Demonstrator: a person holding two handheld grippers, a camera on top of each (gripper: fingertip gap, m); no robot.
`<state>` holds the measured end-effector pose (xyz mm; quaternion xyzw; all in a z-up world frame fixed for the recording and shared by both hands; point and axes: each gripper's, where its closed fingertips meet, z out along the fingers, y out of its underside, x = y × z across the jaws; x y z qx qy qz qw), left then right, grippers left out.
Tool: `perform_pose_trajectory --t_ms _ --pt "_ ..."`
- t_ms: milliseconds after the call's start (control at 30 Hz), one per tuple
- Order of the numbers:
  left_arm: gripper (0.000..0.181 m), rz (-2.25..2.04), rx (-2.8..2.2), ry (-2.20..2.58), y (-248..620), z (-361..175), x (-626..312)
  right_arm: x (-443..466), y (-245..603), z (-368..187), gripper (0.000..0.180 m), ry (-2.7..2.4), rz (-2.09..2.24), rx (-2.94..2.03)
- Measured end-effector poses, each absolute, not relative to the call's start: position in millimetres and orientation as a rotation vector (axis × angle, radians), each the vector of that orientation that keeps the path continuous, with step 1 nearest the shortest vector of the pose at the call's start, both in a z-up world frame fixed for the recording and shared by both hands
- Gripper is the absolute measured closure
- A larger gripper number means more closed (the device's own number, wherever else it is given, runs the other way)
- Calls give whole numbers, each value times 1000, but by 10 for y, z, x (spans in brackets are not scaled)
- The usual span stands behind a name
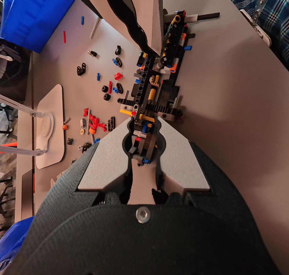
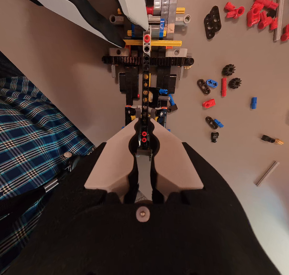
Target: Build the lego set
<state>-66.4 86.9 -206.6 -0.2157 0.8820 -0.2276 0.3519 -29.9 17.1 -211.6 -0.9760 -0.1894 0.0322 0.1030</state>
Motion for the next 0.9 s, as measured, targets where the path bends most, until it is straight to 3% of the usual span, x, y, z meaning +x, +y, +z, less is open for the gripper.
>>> perform_pose_trajectory --t_ms 333,700,900 --pt "162 -637 -623 2273 872 -2082 -646 -283 177 -2113 175 -573 101 -2893" --pt "146 -804 -833 2230 967 -2022 -650 -275 185 -2118 175 -584 123 -2908" --pt "152 -884 -906 2262 961 -2089 -635 -276 185 -2120 175 -575 136 -2906"
